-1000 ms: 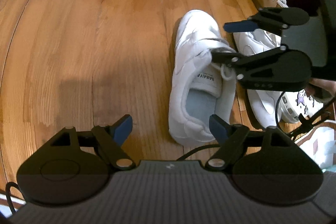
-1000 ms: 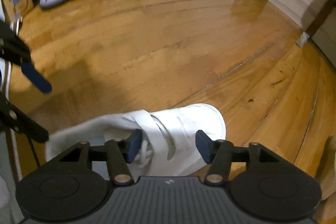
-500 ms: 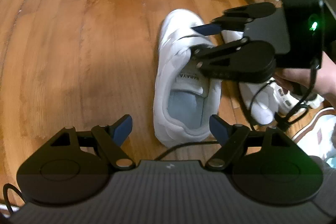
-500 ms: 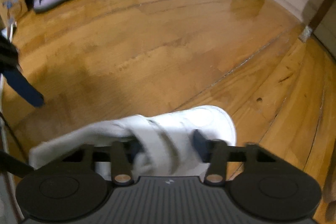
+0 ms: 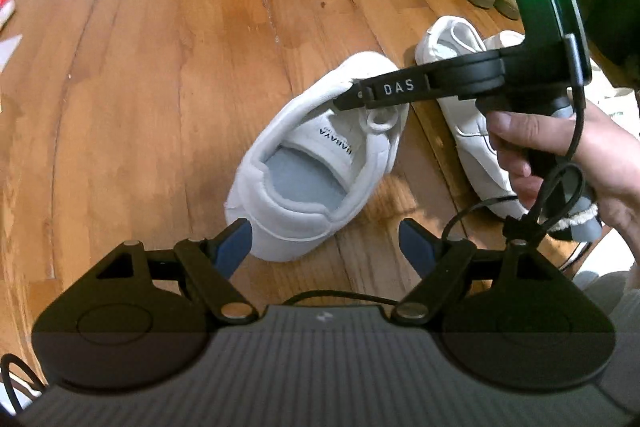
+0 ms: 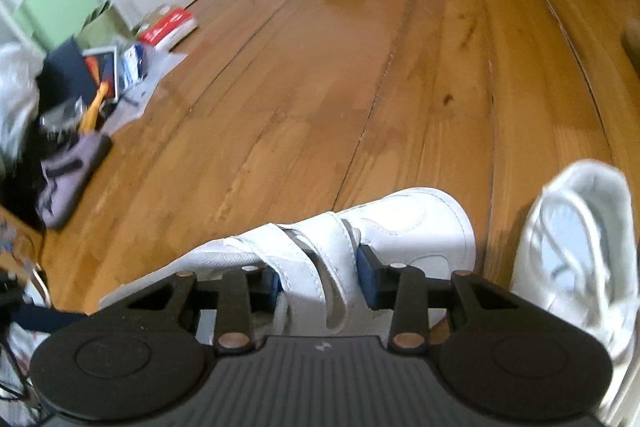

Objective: Organize scattered shoes
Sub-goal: 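Grasp the sneaker with the right gripper while the left gripper opens, then carry the sneaker with the right gripper beside the other sneakers and release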

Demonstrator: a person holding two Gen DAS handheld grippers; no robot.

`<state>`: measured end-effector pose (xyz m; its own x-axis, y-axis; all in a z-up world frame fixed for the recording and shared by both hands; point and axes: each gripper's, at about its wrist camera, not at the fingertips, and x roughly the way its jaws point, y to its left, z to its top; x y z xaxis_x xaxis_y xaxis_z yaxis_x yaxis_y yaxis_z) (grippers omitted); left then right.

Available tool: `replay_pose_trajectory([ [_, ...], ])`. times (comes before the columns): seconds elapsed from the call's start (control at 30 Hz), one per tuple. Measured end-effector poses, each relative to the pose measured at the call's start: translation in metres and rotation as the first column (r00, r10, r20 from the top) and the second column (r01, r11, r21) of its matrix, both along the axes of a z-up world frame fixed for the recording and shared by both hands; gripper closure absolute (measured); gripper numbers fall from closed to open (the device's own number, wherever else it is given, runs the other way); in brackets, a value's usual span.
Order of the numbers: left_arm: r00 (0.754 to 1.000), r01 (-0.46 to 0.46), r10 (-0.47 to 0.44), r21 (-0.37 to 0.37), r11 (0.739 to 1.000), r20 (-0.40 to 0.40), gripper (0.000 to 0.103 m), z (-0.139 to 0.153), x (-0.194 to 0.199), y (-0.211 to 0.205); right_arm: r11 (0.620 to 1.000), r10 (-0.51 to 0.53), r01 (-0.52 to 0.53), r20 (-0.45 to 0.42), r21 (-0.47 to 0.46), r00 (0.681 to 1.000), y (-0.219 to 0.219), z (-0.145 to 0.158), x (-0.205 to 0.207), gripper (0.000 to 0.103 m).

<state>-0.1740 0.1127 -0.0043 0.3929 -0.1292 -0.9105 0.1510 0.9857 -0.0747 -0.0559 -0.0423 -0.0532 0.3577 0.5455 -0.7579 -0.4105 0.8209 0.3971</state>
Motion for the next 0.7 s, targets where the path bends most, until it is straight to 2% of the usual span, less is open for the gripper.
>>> replay_pose_trajectory([
  [0.23,1.0,-0.009,0.008,0.023,1.0,0.023,0.02,0.004,-0.002,0.006,0.989,-0.124,0.129,-0.082,0.066,0.989,-0.013,-0.005,-0.009,0.066],
  [0.3,1.0,-0.019,0.019,0.014,1.0,0.024,0.02,0.007,-0.002,0.01,0.983,-0.158,0.167,-0.104,0.08,0.982,-0.016,-0.006,-0.012,0.066],
  [0.47,0.999,-0.011,0.009,0.046,0.999,0.049,0.02,0.011,-0.003,0.012,0.959,-0.24,0.259,-0.16,0.111,0.957,-0.026,-0.01,-0.02,0.066],
  [0.7,0.999,-0.002,-0.001,0.049,0.999,0.048,0.02,0.014,-0.005,0.013,0.943,-0.292,0.314,-0.178,0.111,0.94,-0.032,-0.014,-0.023,0.065],
])
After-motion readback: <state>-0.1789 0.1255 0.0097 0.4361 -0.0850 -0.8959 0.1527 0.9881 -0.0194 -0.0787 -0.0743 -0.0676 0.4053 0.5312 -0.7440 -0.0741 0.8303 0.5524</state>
